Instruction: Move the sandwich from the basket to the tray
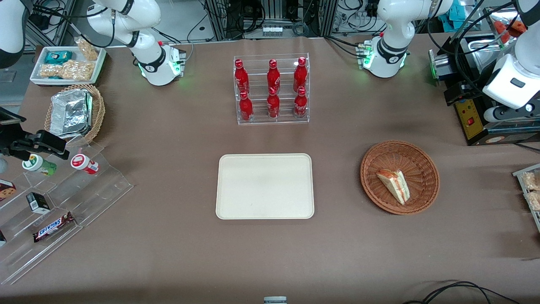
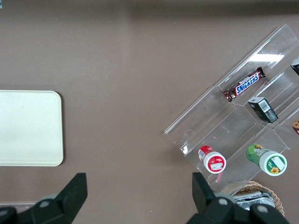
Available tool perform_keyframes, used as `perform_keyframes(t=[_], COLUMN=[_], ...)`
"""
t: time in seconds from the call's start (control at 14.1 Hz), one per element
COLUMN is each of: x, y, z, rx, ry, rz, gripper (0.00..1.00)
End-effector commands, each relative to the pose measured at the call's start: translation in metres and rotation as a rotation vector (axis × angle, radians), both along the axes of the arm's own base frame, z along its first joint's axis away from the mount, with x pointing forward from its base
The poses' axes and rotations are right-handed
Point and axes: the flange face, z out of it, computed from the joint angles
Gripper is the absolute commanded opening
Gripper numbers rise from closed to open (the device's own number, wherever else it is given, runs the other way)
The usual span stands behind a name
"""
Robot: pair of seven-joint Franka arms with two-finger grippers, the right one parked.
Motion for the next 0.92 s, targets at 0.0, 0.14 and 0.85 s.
perform_keyframes(t=[0.0,0.14,0.85], x=[-0.007,-0.009,-0.007], y=[-0.004,-0.01,-0.014], z=[0.005,0.013,0.022], rx=[-0.029,-0.035,-0.044], ry=[0.037,0.019,-0.009], rz=[-0.006,-0.019,-0.03], gripper=[1.0,1.0,1.0])
